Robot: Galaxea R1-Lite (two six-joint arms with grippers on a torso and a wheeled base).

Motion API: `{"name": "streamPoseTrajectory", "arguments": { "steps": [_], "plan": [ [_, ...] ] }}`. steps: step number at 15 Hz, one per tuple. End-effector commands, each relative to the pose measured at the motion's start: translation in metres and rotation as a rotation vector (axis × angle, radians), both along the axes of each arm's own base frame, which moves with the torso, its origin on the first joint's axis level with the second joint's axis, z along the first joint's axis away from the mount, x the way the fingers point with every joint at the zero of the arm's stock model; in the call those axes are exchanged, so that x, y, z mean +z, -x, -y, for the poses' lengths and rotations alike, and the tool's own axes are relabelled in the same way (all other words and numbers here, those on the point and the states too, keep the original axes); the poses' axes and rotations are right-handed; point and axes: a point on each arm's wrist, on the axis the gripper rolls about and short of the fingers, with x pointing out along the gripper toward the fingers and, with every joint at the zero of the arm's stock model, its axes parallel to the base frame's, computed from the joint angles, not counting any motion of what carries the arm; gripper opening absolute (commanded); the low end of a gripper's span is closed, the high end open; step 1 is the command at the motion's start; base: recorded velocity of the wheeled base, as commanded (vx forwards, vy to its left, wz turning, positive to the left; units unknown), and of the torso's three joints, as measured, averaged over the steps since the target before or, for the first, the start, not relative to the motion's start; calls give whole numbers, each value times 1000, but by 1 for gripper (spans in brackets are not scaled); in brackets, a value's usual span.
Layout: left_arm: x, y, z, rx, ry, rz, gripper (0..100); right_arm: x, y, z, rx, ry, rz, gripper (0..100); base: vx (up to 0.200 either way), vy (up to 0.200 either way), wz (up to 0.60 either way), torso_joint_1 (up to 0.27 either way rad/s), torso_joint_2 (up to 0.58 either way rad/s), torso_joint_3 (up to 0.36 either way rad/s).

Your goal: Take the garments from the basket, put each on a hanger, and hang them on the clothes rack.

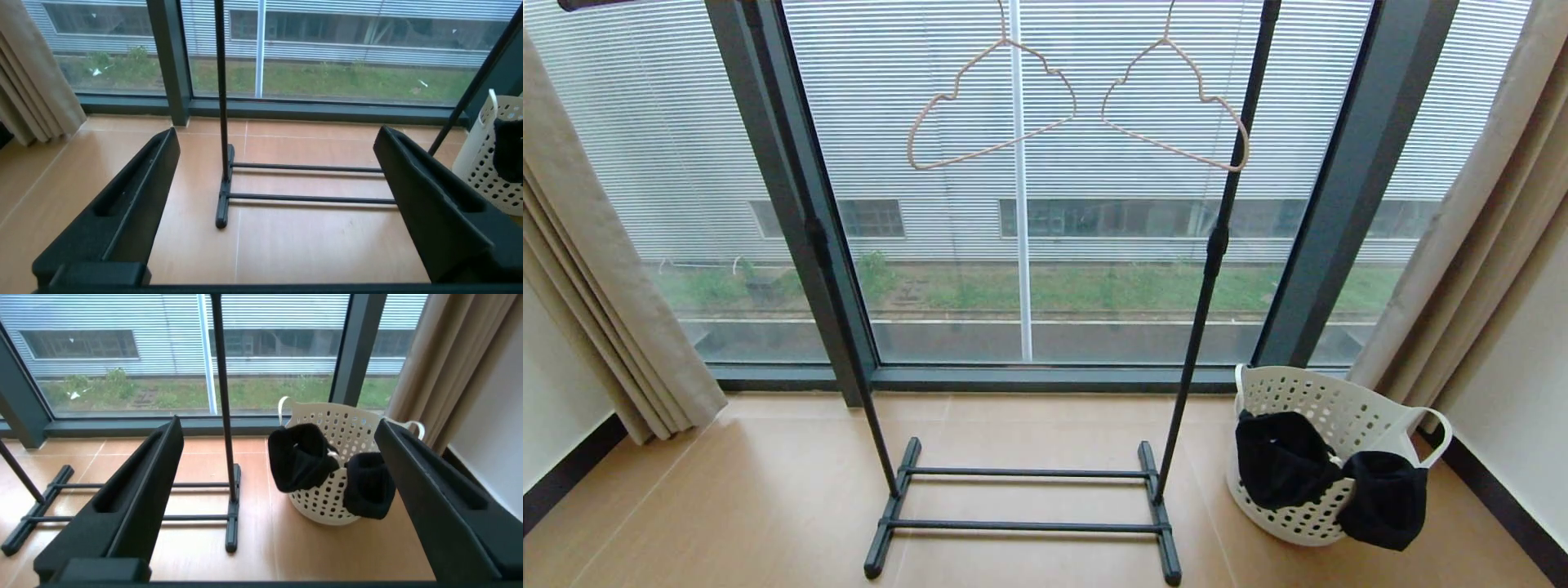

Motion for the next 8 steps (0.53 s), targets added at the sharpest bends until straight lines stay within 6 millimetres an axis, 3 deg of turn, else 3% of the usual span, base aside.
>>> {"name": "streamPoseTrajectory", "arguments": {
  "steps": [1, 4, 7, 8],
  "plan": [
    [0, 0, 0, -1, 0, -2, 100, 0, 0, 0, -1, 0, -1, 100, 0, 0, 0, -105, 422, 315],
    [0, 0, 0, 1, 0, -2, 100, 0, 0, 0, 1, 0, -1, 100, 0, 0, 0, -36, 157, 124],
    [0, 0, 0, 1, 0, -2, 100, 0, 0, 0, 1, 0, 0, 100, 0, 0, 0, 0, 0, 0],
    [0, 0, 0, -1, 0, -2, 100, 0, 0, 0, -1, 0, -1, 100, 0, 0, -600, 2, 2, 2]
  ]
}}
